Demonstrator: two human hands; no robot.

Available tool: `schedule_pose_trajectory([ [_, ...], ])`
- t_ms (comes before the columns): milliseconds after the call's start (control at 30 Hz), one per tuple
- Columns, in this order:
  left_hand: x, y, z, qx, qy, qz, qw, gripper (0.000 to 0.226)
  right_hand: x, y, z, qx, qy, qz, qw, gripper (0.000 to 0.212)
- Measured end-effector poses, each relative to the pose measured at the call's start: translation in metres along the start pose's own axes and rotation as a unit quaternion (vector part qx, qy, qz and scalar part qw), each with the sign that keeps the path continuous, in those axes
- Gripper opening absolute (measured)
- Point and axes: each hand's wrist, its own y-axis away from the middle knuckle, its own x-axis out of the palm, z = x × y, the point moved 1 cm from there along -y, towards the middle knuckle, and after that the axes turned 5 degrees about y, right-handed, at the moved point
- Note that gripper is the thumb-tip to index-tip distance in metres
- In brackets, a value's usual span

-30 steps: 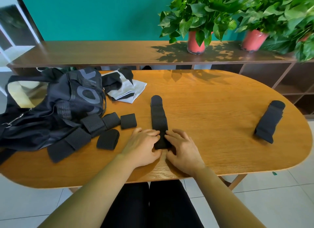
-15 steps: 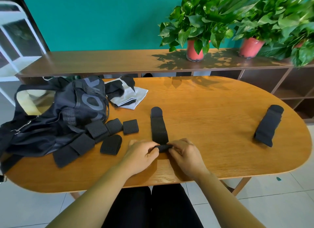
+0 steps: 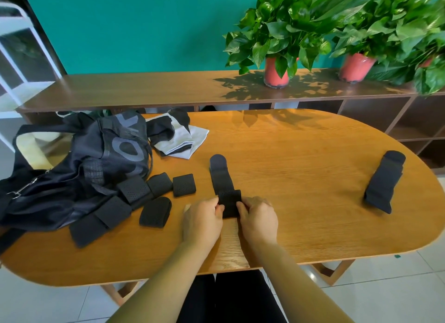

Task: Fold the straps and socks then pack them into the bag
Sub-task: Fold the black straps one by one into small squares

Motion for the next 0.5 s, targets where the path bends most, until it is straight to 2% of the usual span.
schedule_pose_trajectory([
  [233,0.0039,-0.0017,0.0003,0.001,-0.067,0.008,0.998,0.045,0.0024,0.0013,0.0026,-0.012,0.027,-0.028,0.999,0.019],
  [367,0.0028,0.0019,0.0013,0.018,-0.037,0.005,0.999,0.059,0.0059,0.0023,0.0023,-0.029,0.044,-0.039,0.998,0.018],
  [500,0.0040,0.0000,0.0043,0.086,-0.062,0.050,0.993,0.044,0.0054,0.0010,0.0016,-0.027,0.045,-0.029,0.998,0.028],
])
